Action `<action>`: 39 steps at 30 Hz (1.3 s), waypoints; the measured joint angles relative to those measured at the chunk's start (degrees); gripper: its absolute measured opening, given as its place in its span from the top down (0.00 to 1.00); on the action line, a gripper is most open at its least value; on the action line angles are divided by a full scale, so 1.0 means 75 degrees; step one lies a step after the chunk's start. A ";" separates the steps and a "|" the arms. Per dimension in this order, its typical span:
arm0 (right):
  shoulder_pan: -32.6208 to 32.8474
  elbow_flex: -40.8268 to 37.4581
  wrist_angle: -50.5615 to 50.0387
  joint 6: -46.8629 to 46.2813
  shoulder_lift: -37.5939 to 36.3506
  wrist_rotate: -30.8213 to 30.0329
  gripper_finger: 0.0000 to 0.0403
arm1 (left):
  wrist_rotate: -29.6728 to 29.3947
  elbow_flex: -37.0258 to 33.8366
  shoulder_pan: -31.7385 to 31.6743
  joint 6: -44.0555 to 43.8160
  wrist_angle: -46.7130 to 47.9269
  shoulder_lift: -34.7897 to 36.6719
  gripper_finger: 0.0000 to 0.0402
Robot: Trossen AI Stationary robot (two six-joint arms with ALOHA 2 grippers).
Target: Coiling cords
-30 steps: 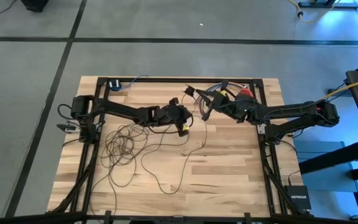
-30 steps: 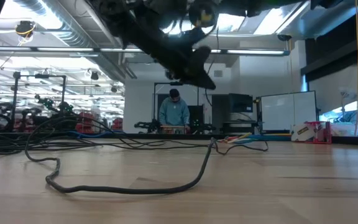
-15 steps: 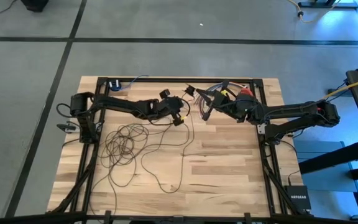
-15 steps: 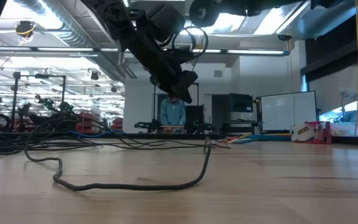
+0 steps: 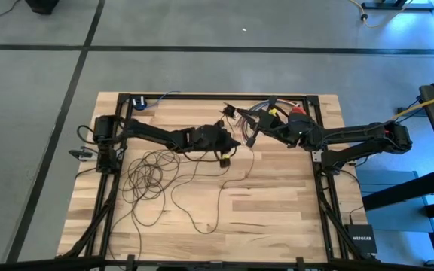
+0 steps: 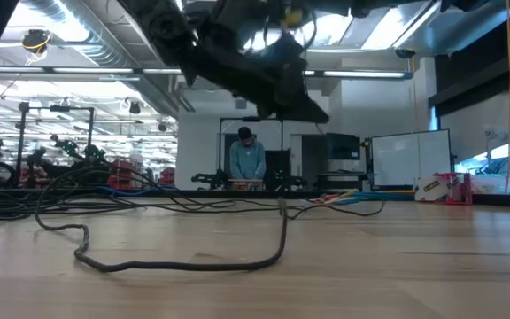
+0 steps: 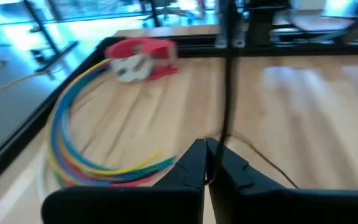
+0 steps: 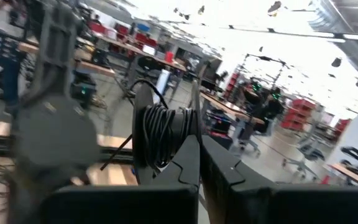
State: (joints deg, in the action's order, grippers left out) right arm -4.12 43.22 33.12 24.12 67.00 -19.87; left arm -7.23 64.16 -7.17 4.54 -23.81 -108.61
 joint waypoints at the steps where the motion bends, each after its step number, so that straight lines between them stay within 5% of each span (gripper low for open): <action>1: 0.0000 0.0000 0.0011 -0.0003 0.0000 0.0073 0.98 | -0.0016 -0.0003 -0.0065 -0.0116 0.0014 -0.0043 0.99; 12: -0.0003 0.0000 -0.0063 0.0161 0.0000 -0.0037 0.98 | 0.0100 0.0448 0.0307 -0.0140 -0.0088 0.0205 1.00; 29: -0.0003 0.0000 -0.0085 0.0166 0.0006 -0.0062 0.98 | 0.0085 0.1110 0.0500 0.0427 0.1501 -0.0211 0.99; 39: -0.0003 0.0000 -0.0092 0.0191 0.0006 -0.0069 0.98 | 0.0085 0.1107 0.0509 0.0229 0.3157 0.0194 0.69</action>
State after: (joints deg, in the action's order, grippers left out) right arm -4.14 43.22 32.43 25.56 67.05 -20.39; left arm -6.59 72.47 -3.36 6.26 -0.13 -107.15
